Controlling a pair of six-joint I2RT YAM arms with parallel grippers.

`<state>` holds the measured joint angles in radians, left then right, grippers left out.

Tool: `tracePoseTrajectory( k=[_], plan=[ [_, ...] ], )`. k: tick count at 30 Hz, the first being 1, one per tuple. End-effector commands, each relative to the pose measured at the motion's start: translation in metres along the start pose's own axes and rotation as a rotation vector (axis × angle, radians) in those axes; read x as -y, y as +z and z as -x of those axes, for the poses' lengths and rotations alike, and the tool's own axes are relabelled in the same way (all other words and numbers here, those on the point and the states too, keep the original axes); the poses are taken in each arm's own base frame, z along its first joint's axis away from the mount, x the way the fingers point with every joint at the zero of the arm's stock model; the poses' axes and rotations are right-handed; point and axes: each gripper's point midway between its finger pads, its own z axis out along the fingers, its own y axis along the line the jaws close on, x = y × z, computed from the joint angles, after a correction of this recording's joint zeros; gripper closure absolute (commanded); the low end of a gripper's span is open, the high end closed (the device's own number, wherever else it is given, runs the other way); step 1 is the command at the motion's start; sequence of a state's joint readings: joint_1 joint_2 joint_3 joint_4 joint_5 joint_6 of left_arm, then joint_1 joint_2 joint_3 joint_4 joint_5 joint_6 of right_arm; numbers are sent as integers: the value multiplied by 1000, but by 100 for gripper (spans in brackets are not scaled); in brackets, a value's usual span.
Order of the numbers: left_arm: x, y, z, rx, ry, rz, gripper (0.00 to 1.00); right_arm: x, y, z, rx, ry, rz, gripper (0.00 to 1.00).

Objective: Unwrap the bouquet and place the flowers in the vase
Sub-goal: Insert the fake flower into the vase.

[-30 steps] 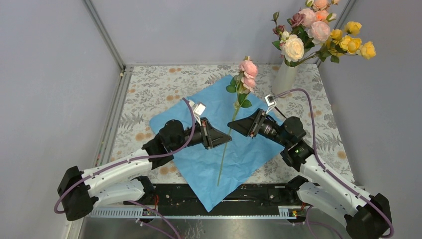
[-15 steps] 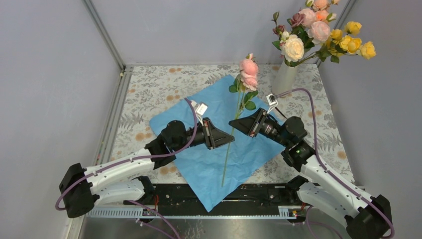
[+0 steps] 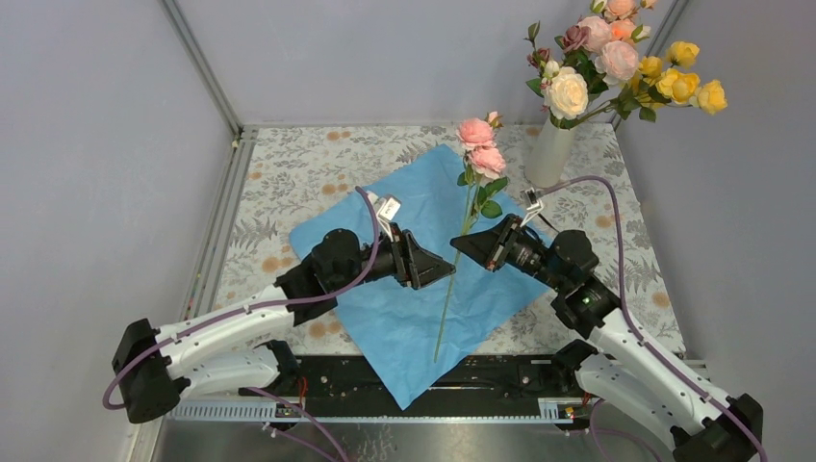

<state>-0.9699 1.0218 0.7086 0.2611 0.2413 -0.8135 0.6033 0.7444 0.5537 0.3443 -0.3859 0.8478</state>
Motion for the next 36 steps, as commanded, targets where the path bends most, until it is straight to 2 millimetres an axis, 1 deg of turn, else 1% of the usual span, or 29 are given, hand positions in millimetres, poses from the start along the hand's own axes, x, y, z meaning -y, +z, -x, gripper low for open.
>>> tracePoseTrajectory(
  k=[1,2,4,7,9,10,12,16,18,20,22,25,26,28,29,32,33,34,36],
  plan=[
    [12,-8,30,80,72,27,30,-5,-8,22,65,-128,-57,100],
    [7,-11,31,83,75,52,22,-1,-11,24,74,-143,-85,100],
    [-4,-15,33,82,75,90,12,12,-17,29,104,-172,-167,100],
    [-26,-28,38,68,70,171,7,42,-31,38,164,-233,-325,100],
    [-41,-40,42,59,76,239,3,59,-42,49,224,-278,-422,100],
    [-47,-48,48,67,92,272,1,68,-50,53,245,-300,-482,100],
    [-63,-65,57,63,121,358,1,78,-62,63,278,-356,-568,100],
    [-89,-103,77,60,125,498,1,84,-87,88,369,-462,-692,100],
    [-102,-122,86,60,115,563,1,93,-105,100,423,-508,-791,100],
    [-110,-136,96,67,121,612,1,98,-125,113,484,-543,-882,100],
    [-118,-151,107,95,127,688,1,99,-140,126,528,-584,-956,100],
    [-121,-171,125,143,190,786,1,98,-158,149,575,-618,-1057,100],
    [-122,-176,128,155,203,812,1,97,-165,158,602,-614,-1087,100],
    [-124,-182,132,177,216,848,1,94,-172,172,650,-611,-1101,100],
    [-127,-185,133,188,222,867,1,90,-174,181,688,-613,-1096,100],
    [-148,-193,132,199,236,948,1,80,-176,208,780,-634,-1091,100],
    [-155,-196,132,201,243,978,1,73,-176,219,813,-652,-1088,100],
    [-159,-198,130,198,242,993,1,67,-173,229,841,-669,-1080,100],
    [-161,-199,129,200,249,993,1,51,-169,250,906,-710,-1051,100]
  ],
)
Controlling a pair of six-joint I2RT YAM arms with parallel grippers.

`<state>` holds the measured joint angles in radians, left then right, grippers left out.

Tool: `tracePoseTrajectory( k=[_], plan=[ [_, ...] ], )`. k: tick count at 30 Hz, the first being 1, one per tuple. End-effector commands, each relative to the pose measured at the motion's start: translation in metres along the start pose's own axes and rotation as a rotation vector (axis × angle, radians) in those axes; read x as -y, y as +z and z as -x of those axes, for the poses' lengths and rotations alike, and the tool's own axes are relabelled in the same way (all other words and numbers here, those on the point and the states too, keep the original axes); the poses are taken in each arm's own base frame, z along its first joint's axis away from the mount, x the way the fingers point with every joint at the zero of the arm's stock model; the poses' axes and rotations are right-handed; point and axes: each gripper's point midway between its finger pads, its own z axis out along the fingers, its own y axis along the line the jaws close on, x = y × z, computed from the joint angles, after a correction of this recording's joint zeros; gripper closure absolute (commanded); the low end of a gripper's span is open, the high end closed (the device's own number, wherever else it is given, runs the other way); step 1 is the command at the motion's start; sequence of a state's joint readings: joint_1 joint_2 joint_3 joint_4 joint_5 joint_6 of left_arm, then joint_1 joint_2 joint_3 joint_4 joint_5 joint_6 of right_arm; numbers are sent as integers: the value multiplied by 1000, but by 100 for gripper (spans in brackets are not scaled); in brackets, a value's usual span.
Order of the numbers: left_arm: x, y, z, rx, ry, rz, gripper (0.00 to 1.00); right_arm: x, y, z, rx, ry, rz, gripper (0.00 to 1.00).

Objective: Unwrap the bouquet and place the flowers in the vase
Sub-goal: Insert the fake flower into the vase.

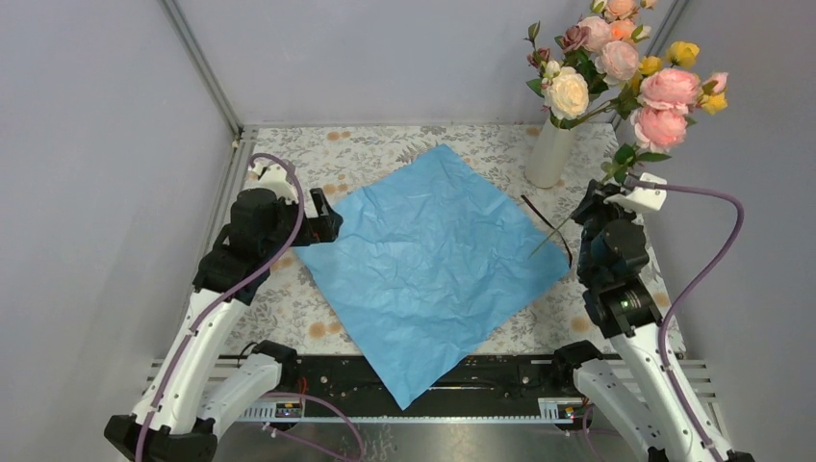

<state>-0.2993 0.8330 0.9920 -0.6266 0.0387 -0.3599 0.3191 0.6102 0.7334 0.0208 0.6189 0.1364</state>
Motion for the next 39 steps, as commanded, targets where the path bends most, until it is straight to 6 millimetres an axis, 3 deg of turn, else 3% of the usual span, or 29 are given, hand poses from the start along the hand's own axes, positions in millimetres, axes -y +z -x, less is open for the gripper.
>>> tracePoseTrajectory(
  k=[1,5,11,22,29,39],
  plan=[
    [-19,4,8,63,42,79,1,-14,17,91,275,65,-1,100],
    [-29,3,4,71,47,116,1,-30,36,133,421,15,-3,100],
    [-36,5,3,63,45,141,1,-46,75,166,531,-47,-15,100],
    [-50,12,0,41,18,185,1,-30,131,187,604,-73,-80,100],
    [-58,15,-1,30,4,207,1,-37,159,199,633,-69,-61,100],
    [-63,17,-1,24,-9,217,1,-45,201,180,599,-76,-49,100]
  ],
)
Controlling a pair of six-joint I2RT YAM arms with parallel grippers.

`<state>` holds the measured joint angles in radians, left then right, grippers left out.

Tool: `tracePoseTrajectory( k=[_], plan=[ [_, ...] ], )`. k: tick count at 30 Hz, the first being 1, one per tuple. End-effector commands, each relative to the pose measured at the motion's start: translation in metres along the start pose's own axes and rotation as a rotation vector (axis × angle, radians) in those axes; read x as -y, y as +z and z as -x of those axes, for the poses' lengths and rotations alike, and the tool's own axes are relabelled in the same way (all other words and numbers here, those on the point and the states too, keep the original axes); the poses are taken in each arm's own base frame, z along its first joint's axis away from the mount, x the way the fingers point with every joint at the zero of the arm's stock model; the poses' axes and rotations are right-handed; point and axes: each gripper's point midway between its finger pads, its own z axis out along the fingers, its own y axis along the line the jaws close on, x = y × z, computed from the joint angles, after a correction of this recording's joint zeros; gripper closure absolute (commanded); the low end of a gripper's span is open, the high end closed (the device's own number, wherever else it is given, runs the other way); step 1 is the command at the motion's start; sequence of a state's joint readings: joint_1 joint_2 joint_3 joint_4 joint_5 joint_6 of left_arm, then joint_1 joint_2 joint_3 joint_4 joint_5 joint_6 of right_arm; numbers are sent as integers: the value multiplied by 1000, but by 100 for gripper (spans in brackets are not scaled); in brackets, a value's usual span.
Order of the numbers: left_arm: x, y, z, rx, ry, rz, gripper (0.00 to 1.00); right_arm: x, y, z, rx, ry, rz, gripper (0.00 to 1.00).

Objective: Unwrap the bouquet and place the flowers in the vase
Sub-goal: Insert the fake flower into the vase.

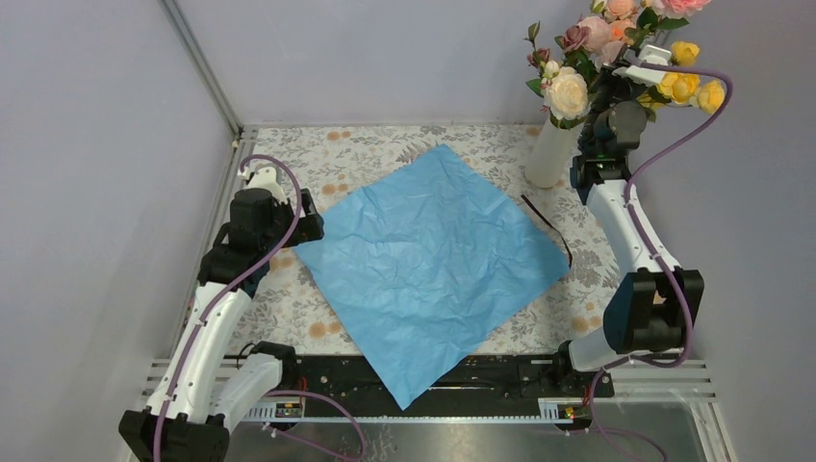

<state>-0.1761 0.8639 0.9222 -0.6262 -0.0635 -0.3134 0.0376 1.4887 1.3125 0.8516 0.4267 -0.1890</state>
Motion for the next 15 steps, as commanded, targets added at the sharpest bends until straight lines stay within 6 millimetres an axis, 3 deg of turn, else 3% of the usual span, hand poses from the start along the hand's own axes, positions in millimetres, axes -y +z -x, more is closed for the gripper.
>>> tracePoseTrajectory(
  k=[1,15],
  plan=[
    [2,3,13,50,-1,-15,1,-3,14,24,95,61,2,100],
    [2,5,12,42,-3,-18,1,-7,2,-54,-44,48,9,100]
  ],
)
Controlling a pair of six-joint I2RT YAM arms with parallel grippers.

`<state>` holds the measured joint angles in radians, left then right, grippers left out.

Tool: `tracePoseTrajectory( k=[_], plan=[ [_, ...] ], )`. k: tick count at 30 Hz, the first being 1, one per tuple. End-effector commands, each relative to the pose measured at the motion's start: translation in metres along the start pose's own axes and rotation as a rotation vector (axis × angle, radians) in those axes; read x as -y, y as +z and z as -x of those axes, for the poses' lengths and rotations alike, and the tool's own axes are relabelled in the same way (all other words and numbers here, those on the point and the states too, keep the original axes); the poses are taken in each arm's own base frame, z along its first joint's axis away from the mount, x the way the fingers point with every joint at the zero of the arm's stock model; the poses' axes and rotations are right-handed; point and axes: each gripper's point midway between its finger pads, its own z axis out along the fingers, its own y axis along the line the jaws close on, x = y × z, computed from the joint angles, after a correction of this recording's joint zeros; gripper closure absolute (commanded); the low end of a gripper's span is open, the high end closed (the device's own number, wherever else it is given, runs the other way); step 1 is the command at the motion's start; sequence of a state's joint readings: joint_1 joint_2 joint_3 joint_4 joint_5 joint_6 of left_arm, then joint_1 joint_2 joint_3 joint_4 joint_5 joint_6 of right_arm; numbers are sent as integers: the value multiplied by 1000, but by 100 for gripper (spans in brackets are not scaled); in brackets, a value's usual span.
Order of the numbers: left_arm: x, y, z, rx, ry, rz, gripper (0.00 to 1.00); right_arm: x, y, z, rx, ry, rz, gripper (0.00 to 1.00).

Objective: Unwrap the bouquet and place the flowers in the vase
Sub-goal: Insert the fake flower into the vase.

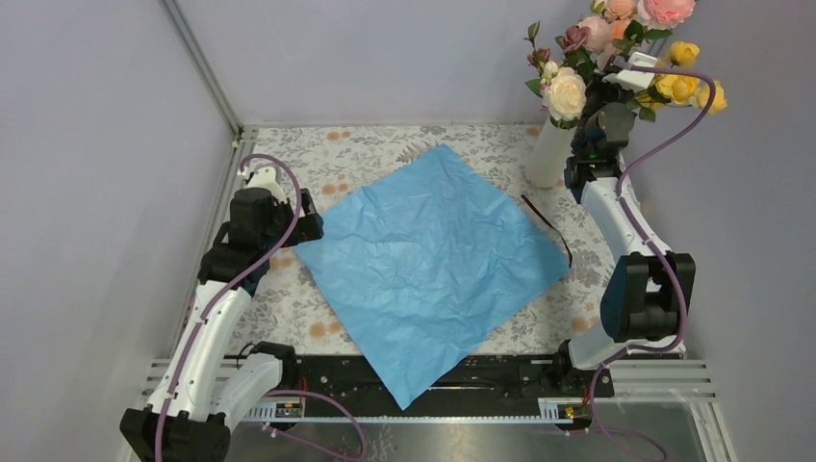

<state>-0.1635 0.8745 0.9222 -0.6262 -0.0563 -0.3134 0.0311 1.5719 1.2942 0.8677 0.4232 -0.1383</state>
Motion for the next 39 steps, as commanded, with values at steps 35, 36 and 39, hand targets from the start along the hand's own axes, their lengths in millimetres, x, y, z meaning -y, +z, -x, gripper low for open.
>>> tracePoseTrajectory(
  k=[35,36,39],
  plan=[
    [5,3,13,47,-4,-37,1,-4,-45,-9,53,-3,145,96],
    [5,3,13,47,-4,-39,1,-3,-46,-5,65,-11,143,96],
    [5,2,12,49,-6,-40,1,3,-45,2,87,-68,121,96]
  ],
)
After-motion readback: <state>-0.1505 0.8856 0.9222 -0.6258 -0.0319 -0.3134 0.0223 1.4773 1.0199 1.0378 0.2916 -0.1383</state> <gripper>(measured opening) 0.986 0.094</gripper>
